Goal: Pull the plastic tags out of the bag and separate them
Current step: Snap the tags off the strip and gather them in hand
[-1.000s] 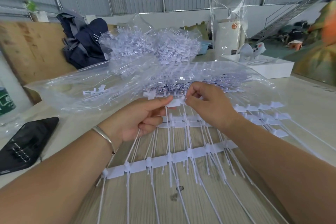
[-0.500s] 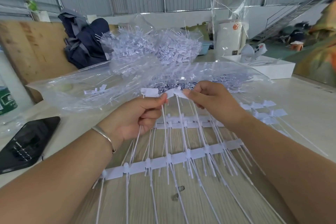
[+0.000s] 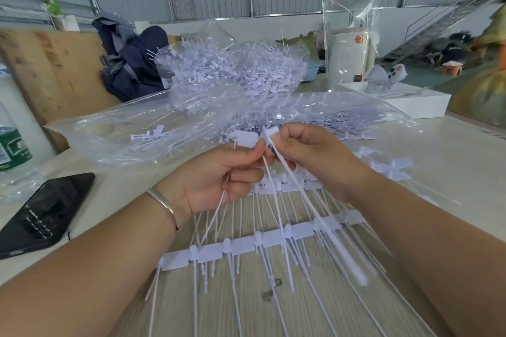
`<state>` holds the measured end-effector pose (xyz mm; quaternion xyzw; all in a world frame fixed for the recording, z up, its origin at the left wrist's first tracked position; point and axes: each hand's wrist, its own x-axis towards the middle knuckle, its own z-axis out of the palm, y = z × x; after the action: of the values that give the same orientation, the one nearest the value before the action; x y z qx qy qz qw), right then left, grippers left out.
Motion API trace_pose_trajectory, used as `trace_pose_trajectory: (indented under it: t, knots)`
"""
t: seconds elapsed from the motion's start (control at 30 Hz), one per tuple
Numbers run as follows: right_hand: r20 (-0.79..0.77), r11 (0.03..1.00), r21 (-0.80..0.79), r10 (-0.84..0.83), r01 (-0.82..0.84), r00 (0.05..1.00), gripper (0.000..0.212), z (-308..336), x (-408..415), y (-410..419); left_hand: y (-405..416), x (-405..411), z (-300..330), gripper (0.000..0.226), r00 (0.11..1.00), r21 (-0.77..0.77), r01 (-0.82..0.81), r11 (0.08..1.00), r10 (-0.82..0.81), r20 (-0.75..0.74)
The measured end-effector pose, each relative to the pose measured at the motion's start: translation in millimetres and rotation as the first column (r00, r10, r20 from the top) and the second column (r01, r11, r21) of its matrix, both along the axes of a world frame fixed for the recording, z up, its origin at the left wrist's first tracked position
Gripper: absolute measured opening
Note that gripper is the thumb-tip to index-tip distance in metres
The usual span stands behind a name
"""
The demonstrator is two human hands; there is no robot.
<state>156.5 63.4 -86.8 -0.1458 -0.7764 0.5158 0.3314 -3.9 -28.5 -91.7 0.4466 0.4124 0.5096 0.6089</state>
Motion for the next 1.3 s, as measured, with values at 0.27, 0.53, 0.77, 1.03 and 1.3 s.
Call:
trace_pose_trajectory:
  t: [0.27, 0.53, 0.77, 1.03, 1.3]
  knots:
    - [-0.076, 0.981, -0.018, -0.196, 0.195, 0.978, 0.028, -0.8, 6.3, 11.5, 8.8, -8.7, -0.3, 0.013, 0.951, -0.074, -0.249, 0.966, 0.259, 0.171]
    - [-0.047, 0.92, 0.227, -0.316, 0.318, 0.948, 0.034, -4.3, 3.6, 13.5, 8.7, -8.3, -4.9, 0.021, 0.947, -0.049, -0.319, 0.947, 0.321, 0.034]
    - [-0.019, 0.821, 0.486, -0.333, 0.299, 0.943, 0.045, -6.0, 2.4, 8.5, 10.4, -6.5, -5.4, 0.023, 0.935, -0.22, -0.319, 0.922, 0.344, 0.084]
    - [0.094, 0.578, 0.776, -0.499, 0.251, 0.862, 0.045, -11.1, -2.3, 12.3, 11.4, -5.8, -8.7, 0.038, 0.948, -0.165, -0.313, 0.935, 0.319, 0.011]
    - [0.088, 0.602, 0.762, -0.461, 0.239, 0.883, 0.036, -13.0, -1.0, 14.8, 10.4, -4.8, -9.2, 0.037, 0.911, -0.063, -0.396, 0.916, 0.384, -0.152]
